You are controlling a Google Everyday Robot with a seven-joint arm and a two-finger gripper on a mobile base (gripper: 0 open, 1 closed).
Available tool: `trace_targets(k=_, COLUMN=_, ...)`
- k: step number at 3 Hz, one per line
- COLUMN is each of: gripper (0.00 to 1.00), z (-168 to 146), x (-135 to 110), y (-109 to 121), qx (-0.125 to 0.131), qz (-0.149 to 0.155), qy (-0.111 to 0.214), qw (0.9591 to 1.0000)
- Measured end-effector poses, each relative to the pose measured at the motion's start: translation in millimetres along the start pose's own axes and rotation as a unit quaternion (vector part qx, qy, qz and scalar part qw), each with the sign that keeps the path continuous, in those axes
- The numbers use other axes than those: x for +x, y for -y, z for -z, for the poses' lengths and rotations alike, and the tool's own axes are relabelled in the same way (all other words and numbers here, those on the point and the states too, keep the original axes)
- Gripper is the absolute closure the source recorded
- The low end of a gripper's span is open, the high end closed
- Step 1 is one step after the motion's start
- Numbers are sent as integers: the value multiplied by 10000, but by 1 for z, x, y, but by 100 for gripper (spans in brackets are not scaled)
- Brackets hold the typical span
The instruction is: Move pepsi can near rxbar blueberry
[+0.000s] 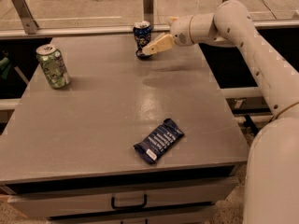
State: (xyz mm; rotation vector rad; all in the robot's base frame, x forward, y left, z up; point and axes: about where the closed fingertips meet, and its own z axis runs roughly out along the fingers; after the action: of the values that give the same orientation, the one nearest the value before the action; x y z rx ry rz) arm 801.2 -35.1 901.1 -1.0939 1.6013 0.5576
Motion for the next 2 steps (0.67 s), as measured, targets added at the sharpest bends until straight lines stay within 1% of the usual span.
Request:
trace_targets(k=1, gripper=18, z=-23, x=0, y=-13, qx=-249, qz=-179, qy=-5, qw=9995)
trace_targets(k=2, gripper=42, z=-39, x=-1, y=-26, qx=-472, qz=-305, qy=14, qw=9984)
